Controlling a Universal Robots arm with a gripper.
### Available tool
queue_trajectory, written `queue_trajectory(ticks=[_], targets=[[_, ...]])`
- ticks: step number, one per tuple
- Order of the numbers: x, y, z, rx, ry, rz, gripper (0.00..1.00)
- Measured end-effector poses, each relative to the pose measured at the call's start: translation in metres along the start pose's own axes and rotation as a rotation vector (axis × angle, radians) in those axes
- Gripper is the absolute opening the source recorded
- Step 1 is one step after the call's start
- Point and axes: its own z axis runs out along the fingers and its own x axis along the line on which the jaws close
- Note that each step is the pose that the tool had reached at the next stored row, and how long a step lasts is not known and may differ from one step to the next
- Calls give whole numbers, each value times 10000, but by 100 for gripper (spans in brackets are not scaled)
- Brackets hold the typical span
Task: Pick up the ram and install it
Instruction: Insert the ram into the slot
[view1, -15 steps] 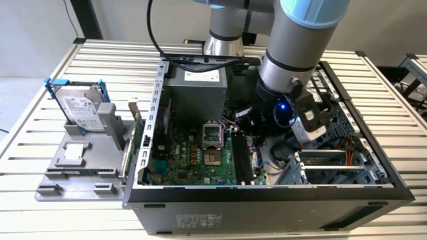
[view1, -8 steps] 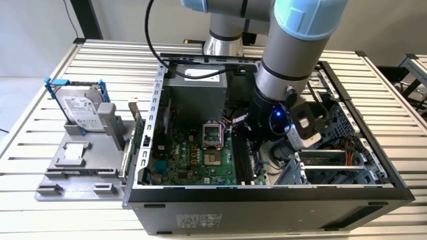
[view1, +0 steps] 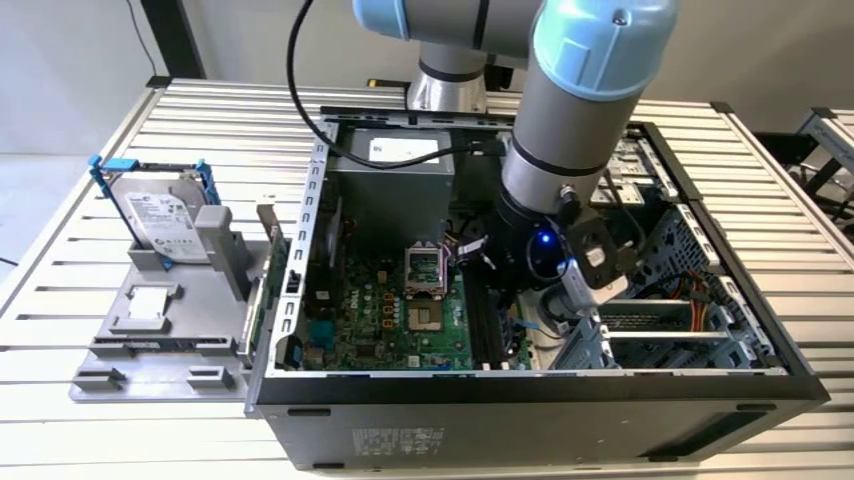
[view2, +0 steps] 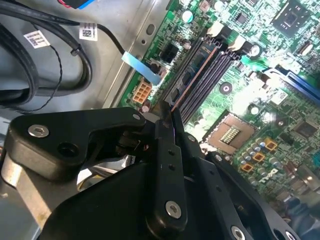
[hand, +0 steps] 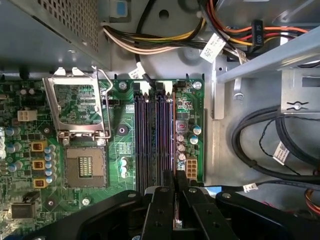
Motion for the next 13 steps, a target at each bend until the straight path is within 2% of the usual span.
queue_trajectory(ticks=[3,4,13], targets=[[1,-1,17,2,3,9,0],[-1,-39,29,0,9,35,0],[-2,-57,29,2,11,36,0]])
